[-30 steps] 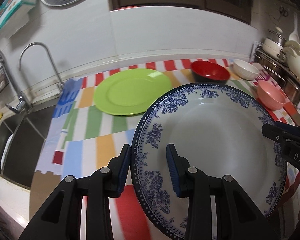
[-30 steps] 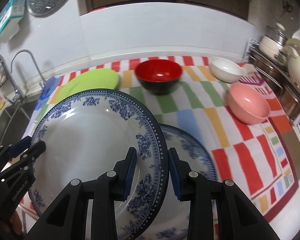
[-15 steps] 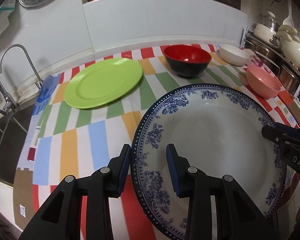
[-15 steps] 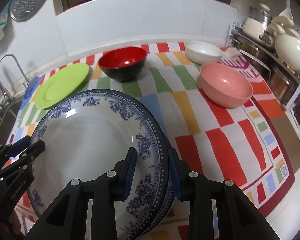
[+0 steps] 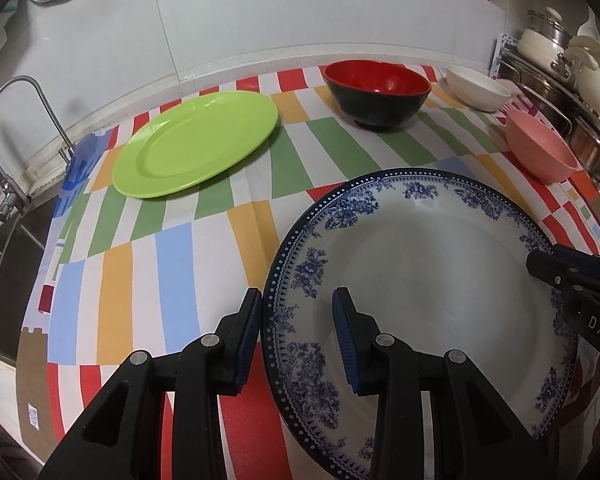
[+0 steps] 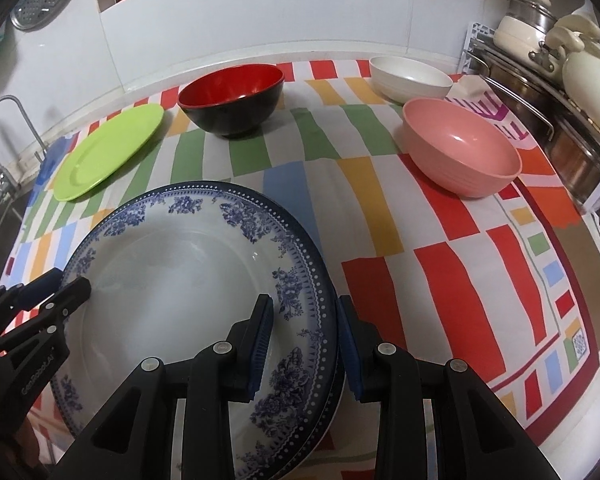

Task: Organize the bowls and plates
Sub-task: 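Lower the right tool's plate onto the left tool's plate while the left tool holds it, then open both tools and release the stacked blue-and-white plates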

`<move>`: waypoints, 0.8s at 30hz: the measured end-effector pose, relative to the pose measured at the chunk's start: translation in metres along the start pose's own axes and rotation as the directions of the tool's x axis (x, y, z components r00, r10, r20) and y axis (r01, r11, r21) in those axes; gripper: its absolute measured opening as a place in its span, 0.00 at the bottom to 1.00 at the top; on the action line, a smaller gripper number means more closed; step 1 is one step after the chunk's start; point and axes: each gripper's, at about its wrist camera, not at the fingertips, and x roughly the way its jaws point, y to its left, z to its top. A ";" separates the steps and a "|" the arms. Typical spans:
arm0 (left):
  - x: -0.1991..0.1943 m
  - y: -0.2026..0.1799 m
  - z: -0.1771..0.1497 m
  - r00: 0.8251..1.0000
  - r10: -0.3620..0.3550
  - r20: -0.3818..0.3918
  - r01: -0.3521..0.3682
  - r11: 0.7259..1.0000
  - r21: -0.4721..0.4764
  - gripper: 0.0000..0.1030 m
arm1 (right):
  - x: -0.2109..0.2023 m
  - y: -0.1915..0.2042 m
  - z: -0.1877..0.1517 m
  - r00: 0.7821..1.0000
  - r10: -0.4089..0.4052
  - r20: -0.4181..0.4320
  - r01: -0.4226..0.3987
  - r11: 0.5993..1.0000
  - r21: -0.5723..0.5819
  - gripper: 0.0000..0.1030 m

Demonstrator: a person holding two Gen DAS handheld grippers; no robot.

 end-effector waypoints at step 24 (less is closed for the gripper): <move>0.008 -0.005 -0.003 1.000 -0.013 -0.026 0.013 1.000 -0.014 0.44 | 0.007 -0.001 -0.003 1.000 -0.009 -0.014 0.009 1.000 -0.026 0.39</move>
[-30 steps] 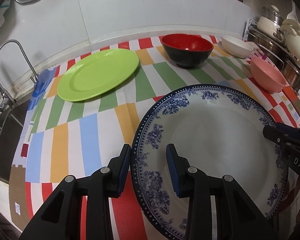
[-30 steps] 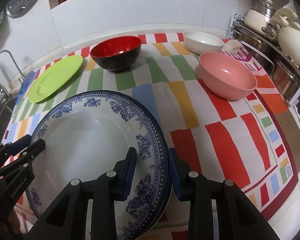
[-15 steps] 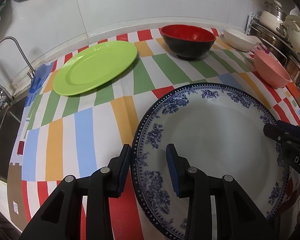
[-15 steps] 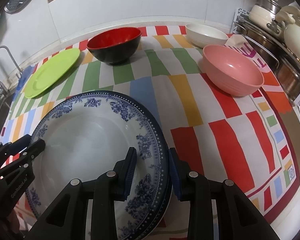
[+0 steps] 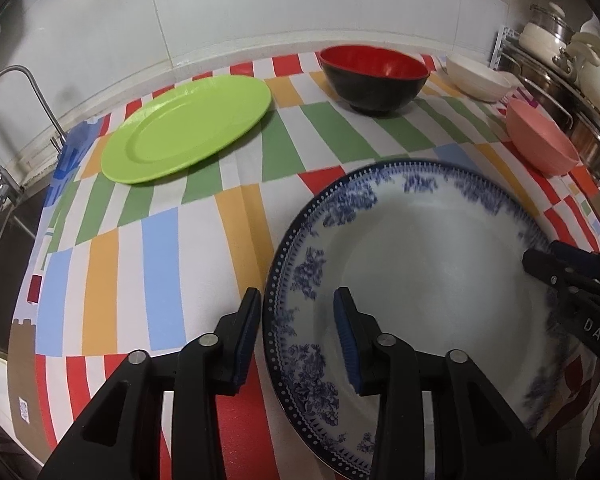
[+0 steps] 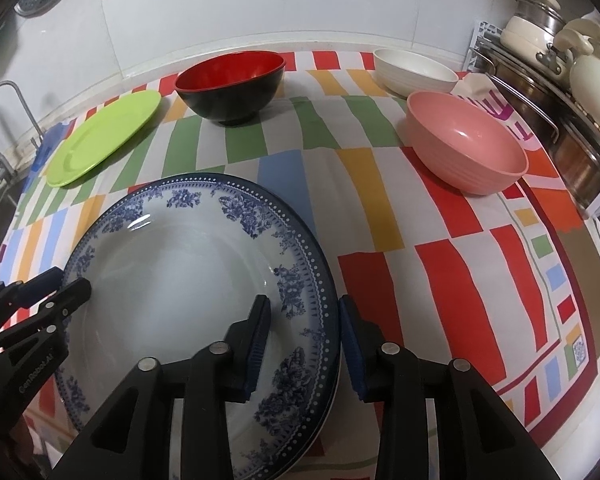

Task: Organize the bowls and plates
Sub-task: 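Open both tools and release the stacked blue-and-white plates, then move both tools toward the lime-green plate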

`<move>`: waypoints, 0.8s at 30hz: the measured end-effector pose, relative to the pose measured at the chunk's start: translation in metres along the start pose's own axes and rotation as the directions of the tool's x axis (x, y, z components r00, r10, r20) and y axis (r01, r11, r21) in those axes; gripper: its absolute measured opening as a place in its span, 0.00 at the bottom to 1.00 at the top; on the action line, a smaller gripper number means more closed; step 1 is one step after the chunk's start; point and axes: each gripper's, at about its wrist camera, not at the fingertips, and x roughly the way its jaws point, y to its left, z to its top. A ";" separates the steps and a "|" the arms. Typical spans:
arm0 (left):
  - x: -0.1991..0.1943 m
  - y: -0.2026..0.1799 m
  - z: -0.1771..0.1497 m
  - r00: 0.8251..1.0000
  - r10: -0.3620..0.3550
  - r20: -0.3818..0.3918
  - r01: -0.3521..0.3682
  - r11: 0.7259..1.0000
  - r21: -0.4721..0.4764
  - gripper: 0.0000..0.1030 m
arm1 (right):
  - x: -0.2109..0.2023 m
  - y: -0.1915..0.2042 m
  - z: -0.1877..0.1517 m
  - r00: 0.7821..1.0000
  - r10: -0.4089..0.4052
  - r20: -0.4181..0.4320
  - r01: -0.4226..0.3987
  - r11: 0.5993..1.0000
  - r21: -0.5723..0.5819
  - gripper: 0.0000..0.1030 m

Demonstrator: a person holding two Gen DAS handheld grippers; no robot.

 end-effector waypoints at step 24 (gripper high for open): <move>-0.068 0.069 0.017 0.981 0.062 0.184 -0.050 0.997 -0.067 0.66 | -0.054 0.061 0.025 0.976 0.102 0.195 -0.093 0.994 -0.053 0.48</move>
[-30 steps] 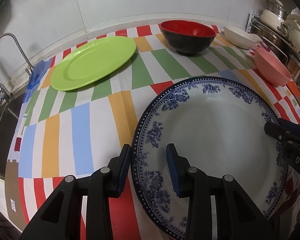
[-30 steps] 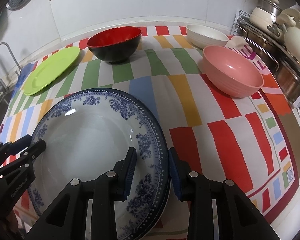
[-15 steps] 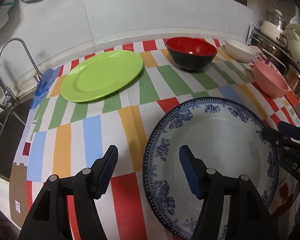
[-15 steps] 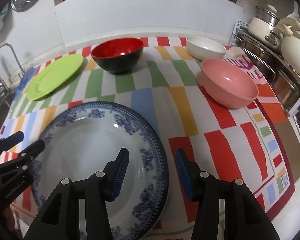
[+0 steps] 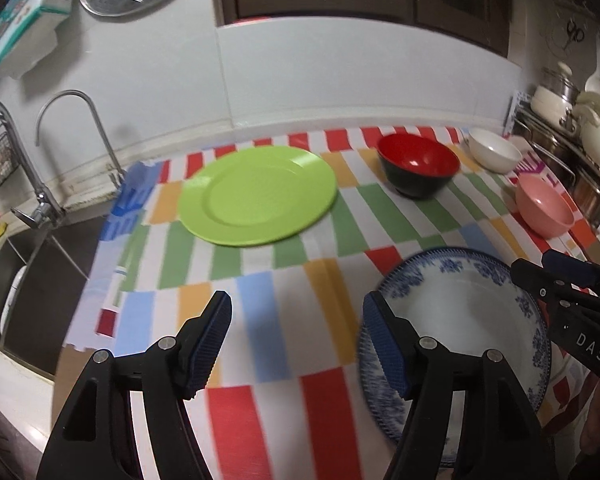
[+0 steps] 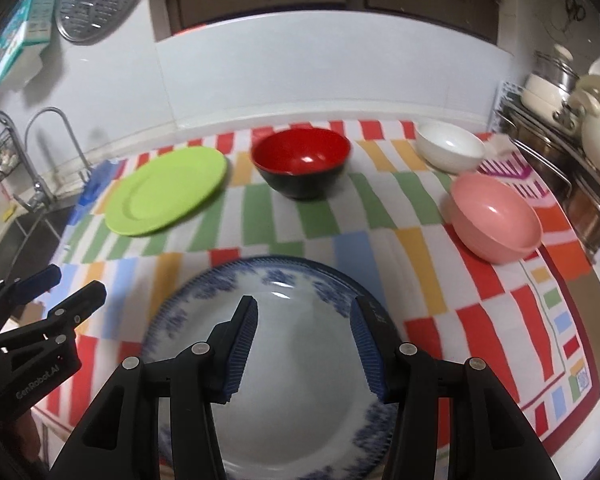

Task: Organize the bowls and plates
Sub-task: 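Move both tools toward the lime-green plate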

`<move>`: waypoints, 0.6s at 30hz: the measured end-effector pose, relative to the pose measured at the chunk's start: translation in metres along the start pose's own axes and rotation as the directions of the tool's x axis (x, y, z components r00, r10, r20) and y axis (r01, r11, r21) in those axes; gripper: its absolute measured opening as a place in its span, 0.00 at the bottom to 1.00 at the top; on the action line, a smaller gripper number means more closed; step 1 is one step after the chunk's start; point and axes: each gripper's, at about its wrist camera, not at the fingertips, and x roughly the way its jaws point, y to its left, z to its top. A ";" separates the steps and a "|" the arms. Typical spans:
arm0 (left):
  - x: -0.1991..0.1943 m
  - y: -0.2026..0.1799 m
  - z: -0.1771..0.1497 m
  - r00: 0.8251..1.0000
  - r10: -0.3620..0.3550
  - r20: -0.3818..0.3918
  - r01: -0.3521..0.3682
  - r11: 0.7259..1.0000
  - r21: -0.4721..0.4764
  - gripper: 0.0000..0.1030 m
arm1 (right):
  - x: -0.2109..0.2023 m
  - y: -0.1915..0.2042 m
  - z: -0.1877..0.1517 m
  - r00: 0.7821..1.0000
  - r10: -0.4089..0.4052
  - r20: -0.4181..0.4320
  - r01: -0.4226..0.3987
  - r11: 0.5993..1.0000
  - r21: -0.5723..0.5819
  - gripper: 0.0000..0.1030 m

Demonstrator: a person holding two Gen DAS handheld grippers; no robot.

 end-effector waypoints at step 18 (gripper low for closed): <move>-0.008 0.088 0.038 0.994 0.042 0.097 -0.041 0.999 -0.015 0.71 | 0.007 0.084 0.049 0.993 0.035 0.113 -0.031 0.999 -0.042 0.48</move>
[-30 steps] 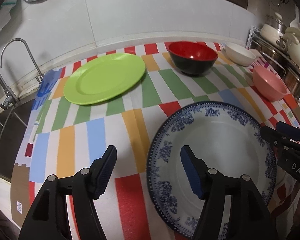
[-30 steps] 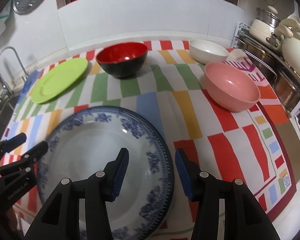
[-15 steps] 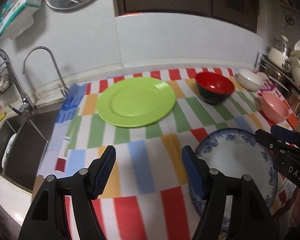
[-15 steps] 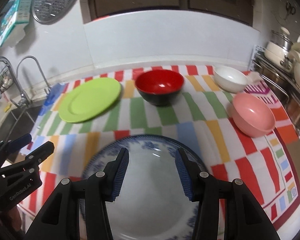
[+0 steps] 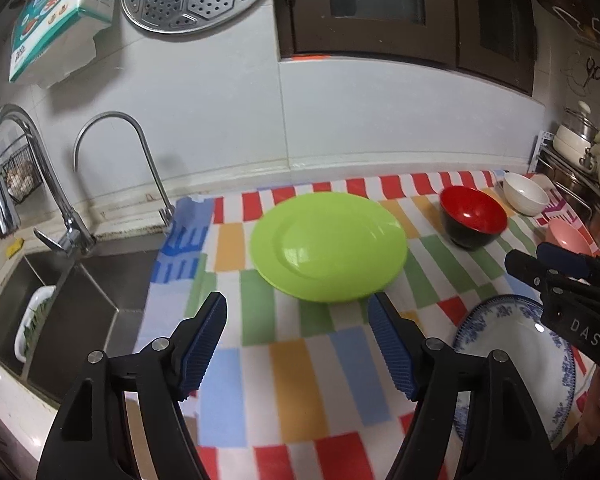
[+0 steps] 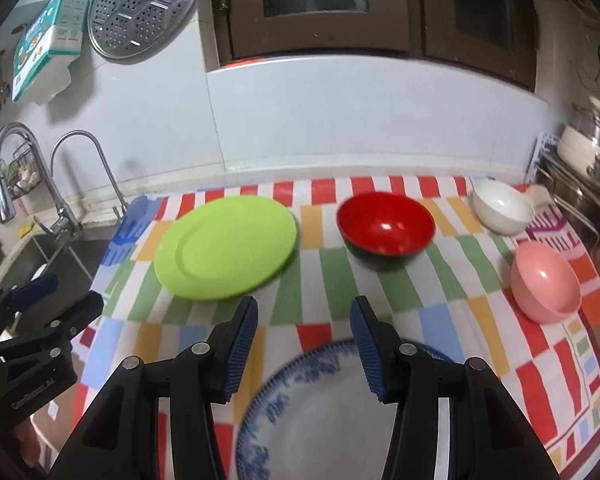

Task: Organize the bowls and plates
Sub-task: 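Move both tools toward the lime-green plate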

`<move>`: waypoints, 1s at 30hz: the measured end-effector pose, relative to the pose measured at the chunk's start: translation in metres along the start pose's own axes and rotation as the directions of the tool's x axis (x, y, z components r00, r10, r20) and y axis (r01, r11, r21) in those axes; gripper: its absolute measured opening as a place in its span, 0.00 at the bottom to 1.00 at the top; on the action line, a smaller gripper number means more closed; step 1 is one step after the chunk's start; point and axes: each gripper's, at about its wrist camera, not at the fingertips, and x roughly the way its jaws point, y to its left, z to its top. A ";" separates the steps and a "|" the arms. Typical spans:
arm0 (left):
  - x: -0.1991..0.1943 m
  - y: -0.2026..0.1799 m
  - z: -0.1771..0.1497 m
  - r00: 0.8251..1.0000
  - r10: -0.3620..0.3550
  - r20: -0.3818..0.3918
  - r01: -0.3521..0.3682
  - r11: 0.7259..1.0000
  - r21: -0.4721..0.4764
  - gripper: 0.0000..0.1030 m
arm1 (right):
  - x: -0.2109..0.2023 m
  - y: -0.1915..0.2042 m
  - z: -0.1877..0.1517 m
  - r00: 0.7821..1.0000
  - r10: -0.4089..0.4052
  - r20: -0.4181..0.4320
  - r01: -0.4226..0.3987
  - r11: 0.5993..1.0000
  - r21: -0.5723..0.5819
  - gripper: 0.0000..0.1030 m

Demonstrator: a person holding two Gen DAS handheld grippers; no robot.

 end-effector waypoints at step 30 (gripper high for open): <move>0.116 0.058 0.063 0.996 0.082 -0.019 -0.081 0.995 0.057 0.84 | 0.135 0.031 0.079 0.994 -0.046 -0.100 0.043 0.999 -0.031 0.56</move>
